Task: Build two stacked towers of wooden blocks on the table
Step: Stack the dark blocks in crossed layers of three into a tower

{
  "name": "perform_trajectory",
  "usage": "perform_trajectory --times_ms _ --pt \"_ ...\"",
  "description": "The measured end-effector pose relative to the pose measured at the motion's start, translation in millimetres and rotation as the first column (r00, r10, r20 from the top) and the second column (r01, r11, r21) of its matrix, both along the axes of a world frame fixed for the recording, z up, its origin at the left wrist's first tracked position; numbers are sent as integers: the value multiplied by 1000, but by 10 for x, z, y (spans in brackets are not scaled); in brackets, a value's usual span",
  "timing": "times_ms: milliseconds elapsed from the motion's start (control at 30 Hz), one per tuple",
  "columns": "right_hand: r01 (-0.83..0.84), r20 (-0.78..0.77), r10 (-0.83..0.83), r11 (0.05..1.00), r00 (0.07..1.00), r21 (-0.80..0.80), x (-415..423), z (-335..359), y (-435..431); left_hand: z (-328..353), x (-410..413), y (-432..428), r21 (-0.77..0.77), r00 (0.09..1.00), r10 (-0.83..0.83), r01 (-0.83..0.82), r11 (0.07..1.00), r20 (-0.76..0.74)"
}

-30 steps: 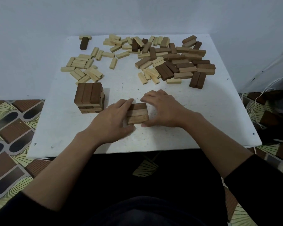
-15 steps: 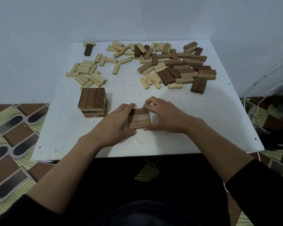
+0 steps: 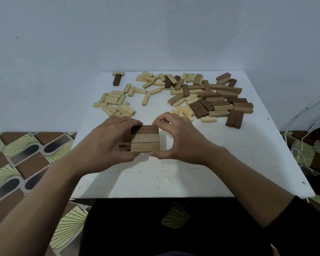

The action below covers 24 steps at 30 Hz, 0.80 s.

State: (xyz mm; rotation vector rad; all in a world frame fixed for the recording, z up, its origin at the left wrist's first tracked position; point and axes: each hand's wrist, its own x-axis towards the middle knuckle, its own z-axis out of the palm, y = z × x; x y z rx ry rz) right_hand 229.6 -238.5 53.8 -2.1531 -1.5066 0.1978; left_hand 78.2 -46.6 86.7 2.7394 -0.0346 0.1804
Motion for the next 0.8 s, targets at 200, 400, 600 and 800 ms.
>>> perform_trajectory --times_ms 200,400,600,800 --pt "23 104 -17 998 994 -63 -15 204 590 133 65 690 25 998 23 -22 999 -63" --pt "52 126 -31 985 992 -167 28 139 908 3 164 1001 7 989 50 -49 999 -140" --pt "45 102 -25 978 994 -202 34 37 964 -151 166 1046 -38 981 39 -47 998 -188" --pt "44 77 -29 977 997 -210 28 2 962 -193 169 1037 -55 975 61 -74 996 -215"
